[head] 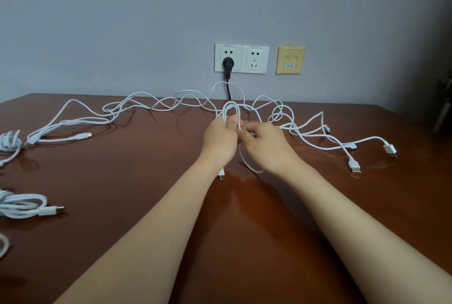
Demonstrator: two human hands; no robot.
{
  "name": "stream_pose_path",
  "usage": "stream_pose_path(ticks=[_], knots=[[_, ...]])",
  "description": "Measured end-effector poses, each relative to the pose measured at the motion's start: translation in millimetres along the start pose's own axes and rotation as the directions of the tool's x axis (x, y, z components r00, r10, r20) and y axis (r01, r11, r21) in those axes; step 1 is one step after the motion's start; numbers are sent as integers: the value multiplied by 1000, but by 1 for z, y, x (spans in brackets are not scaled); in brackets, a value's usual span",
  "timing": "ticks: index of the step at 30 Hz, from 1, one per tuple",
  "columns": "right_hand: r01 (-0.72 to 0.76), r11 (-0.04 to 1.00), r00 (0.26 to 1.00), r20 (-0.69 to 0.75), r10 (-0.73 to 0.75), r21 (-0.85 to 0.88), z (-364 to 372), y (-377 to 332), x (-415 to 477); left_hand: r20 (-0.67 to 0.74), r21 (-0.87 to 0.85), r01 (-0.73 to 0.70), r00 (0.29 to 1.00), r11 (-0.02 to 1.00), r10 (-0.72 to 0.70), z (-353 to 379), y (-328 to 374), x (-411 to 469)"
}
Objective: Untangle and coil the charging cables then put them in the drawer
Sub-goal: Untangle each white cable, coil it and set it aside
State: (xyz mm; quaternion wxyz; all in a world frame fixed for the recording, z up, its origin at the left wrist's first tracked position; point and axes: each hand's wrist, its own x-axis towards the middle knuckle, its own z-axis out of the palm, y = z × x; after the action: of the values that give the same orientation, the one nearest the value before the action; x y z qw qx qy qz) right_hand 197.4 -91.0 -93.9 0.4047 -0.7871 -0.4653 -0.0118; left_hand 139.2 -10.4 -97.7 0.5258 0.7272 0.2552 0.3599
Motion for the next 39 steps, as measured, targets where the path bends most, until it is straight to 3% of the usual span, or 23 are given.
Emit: stream_pose_path(ticks=[8, 9, 11, 13, 14, 17, 20, 23, 26, 30, 31, 33, 39], knots=[[-28, 991, 998, 49, 35, -129, 4, 3, 1, 17, 277, -41, 999, 960, 38, -3, -7, 2], [-52, 994, 998, 36, 55, -100, 4, 4, 2, 14, 223, -17, 1000, 975, 15, -3, -9, 4], [-136, 978, 991, 23, 135, 158, 3, 3, 3, -11, -77, 114, 993, 990, -115, -5, -9, 9], [-239, 833, 971, 113, 211, 498, -3, 2, 3, 63, -491, 266, 960, 829, -271, -9, -2, 7], [-274, 748, 962, 180, 207, 604, -6, 3, 2, 101, -613, 295, 949, 733, -298, -12, 0, 6], [-295, 683, 952, 267, 150, 668, -8, 2, -1, 138, -800, 302, 934, 519, -330, -16, 2, 6], [-183, 834, 972, 222, 74, 521, -3, 5, 0, 133, -870, 283, 923, 404, -362, -18, 5, 8], [-14, 985, 990, 142, -10, 170, -4, 8, 0, 124, -897, 252, 933, 365, -338, -16, 5, 9], [68, 994, 996, 59, -64, -82, -13, 7, -2, 135, -916, 238, 941, 323, -309, -17, 6, 9], [76, 963, 987, 159, -35, -259, -19, 11, -4, 109, -975, 167, 935, 149, -336, -30, 2, 17], [67, 956, 985, 170, -18, -284, -19, 13, -5, 97, -976, 158, 931, 151, -351, -34, -1, 20], [41, 956, 990, 144, 1, -290, -20, 16, -5, 57, -949, 170, 921, 266, -385, -38, -7, 26], [68, 982, 988, -127, -91, -174, -22, 12, -3, 22, -815, 221, 935, 535, -353, -30, -5, 24]])
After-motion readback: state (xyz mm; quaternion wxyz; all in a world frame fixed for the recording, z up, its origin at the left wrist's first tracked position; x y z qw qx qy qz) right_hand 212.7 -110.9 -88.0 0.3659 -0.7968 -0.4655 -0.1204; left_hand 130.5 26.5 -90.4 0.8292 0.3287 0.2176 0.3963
